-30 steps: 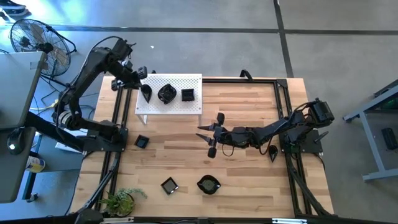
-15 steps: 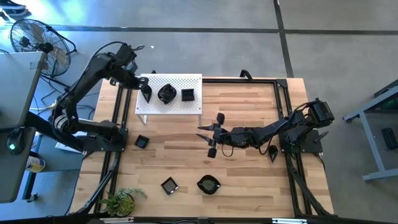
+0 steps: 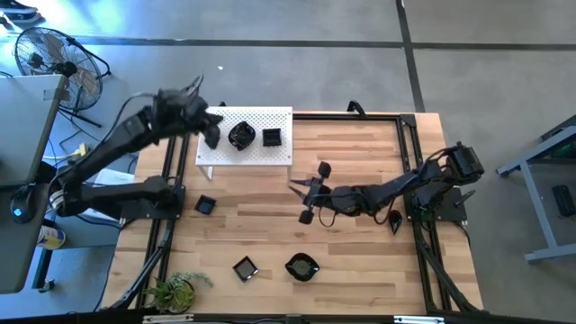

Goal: Pick & Place Mini shaped plates
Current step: Stack the square plate on top of the square plate on the shelf

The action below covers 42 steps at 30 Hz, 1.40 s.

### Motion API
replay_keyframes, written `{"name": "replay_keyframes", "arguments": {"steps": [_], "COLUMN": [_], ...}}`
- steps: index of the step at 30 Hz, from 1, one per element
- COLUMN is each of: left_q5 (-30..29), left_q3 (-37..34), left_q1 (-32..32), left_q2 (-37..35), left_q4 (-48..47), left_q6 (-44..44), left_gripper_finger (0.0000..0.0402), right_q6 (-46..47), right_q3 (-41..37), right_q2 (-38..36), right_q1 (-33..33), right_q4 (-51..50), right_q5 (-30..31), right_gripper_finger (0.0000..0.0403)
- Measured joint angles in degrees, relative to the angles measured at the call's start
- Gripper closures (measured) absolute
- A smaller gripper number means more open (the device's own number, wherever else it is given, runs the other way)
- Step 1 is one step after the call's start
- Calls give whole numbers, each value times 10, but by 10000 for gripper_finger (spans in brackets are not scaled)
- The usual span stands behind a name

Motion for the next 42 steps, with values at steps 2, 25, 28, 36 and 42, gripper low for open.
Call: {"name": "replay_keyframes", "arguments": {"steps": [2, 25, 28, 36, 42], "left_q5": [11, 21, -34, -116, -93], "left_q3": [-46, -317, -317, -264, -239], "left_q1": [-47, -485, -535, -633, -670], "left_q2": [-22, -43, -26, 43, 94], "left_q4": [63, 365, 317, 102, 21], "left_q6": [15, 144, 77, -151, -344], "left_gripper_finger": [400, 401, 401, 349, 302], "right_q6": [25, 300, 295, 270, 246], "right_q3": [0, 0, 0, 0, 0], "right_q2": [-6, -67, -67, -67, -67], "right_q1": [3, 72, 73, 75, 75], "right_q4": [-18, -299, -299, -298, -298], "right_q5": [-2, -50, -51, -54, -67], "right_gripper_finger": [357, 388, 389, 382, 384]}}
